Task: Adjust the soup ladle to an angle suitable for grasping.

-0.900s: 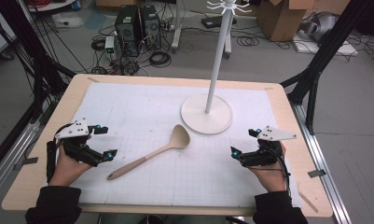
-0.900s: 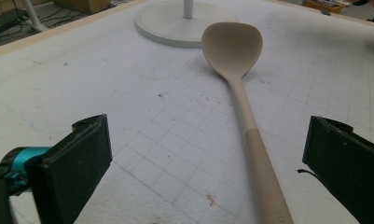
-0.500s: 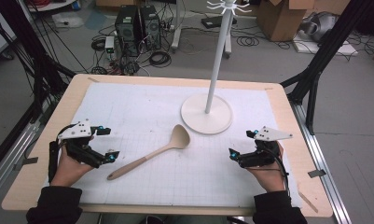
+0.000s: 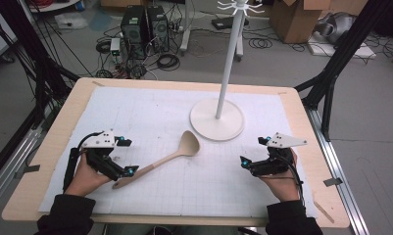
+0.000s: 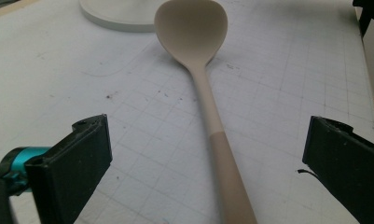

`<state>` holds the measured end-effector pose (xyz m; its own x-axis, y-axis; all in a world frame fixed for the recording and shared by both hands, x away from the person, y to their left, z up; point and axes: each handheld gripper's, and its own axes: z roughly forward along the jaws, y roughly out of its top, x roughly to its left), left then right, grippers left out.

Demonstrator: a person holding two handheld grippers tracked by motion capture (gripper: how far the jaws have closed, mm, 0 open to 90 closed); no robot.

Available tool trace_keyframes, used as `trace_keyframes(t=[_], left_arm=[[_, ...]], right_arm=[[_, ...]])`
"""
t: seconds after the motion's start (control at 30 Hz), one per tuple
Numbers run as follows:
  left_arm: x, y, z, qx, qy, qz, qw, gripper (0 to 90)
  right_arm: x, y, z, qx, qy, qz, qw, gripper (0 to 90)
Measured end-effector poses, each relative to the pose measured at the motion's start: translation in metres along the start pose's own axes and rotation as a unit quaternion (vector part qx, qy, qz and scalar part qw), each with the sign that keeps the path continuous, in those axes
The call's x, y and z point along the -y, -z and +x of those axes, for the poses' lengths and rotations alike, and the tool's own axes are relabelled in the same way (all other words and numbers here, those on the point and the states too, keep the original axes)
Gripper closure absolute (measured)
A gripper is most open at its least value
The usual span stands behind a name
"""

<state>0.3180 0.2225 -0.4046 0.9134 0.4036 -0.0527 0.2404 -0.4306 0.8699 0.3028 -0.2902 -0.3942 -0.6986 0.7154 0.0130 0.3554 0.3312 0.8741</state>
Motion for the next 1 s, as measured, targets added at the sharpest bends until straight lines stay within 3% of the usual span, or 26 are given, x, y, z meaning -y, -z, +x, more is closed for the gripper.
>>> trace_keyframes(t=[0.4,1.0], left_arm=[[-0.007,-0.031,0.001,0.025,0.007,0.057,0.9981,1.7],[-0.006,-0.06,0.003,0.033,0.017,0.114,0.9928,1.7]], right_arm=[[0.0,0.0,0.0,0.0,0.002,0.002,1.0,0.3],[0.0,-0.002,0.0,0.0,0.005,0.006,1.0,0.3]])
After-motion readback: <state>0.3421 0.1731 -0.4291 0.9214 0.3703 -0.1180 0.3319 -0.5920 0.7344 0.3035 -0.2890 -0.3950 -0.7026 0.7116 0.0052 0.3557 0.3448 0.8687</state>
